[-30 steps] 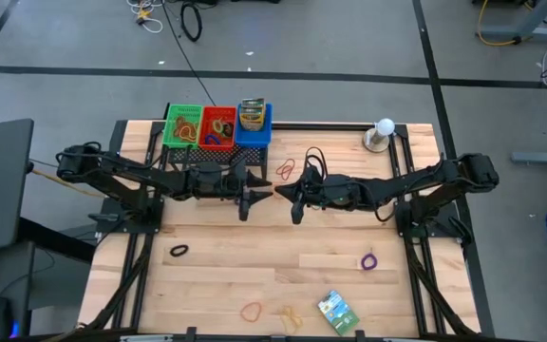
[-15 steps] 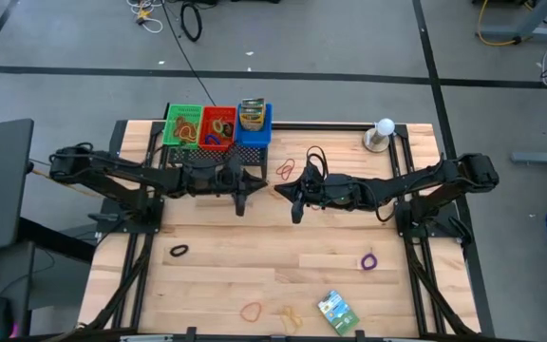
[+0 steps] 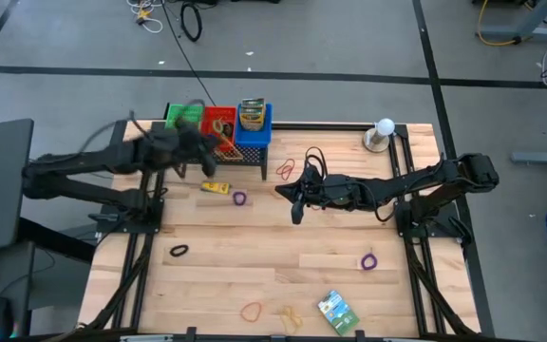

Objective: Pick & Place Office Desk Supplies
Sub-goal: Put the yellow rubber band into the green bin on the shelf

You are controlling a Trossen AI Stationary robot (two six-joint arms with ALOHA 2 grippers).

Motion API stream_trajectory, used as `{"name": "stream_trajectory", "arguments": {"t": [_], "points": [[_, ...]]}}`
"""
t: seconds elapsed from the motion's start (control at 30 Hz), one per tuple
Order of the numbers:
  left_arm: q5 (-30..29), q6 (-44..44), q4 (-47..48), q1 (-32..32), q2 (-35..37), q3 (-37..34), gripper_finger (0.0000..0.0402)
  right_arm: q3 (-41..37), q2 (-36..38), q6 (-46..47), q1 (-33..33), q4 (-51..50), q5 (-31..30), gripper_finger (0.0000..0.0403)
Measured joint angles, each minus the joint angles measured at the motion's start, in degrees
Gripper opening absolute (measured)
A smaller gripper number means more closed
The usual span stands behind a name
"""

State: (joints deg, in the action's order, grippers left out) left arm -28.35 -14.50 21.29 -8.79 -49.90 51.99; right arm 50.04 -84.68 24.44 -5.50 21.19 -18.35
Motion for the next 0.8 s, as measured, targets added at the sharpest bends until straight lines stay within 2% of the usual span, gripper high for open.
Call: {"name": "stream_trajectory", "arguments": {"t": [0.17, 0.3, 0.4, 0.53, 0.7, 0.8], "points": [[-4.0, -3.2, 16.8, -9.5, 0.2, 10.4, 0.0004, 0.0, 0.0, -0.9, 0.1, -0.1, 0.0, 0.0013], [-4.2, -2.0, 23.0, -20.7, 0.0, 14.3, 0.0004, 0.0, 0.0, -1.1, 0.3, -0.3, 0.1, 0.0004], [-0.9, -0.1, 25.4, -29.0, -0.2, 14.4, 0.0004, 0.0, 0.0, -1.2, 0.3, -0.3, 0.1, 0.0006], [8.1, 2.1, 26.7, -37.5, -2.6, 14.4, 0.0004, 0.0, 0.0, -1.3, 0.3, -0.4, 0.1, 0.0006], [13.9, 3.1, 26.8, -42.3, -7.4, 14.4, 0.0007, 0.0, 0.0, -1.8, 0.3, -0.5, 0.1, 0.0004], [14.9, 2.6, 28.3, -44.0, -9.7, 14.3, 0.0006, 0.0, 0.0, -1.8, 0.3, -0.5, 0.1, 0.0005]]}}
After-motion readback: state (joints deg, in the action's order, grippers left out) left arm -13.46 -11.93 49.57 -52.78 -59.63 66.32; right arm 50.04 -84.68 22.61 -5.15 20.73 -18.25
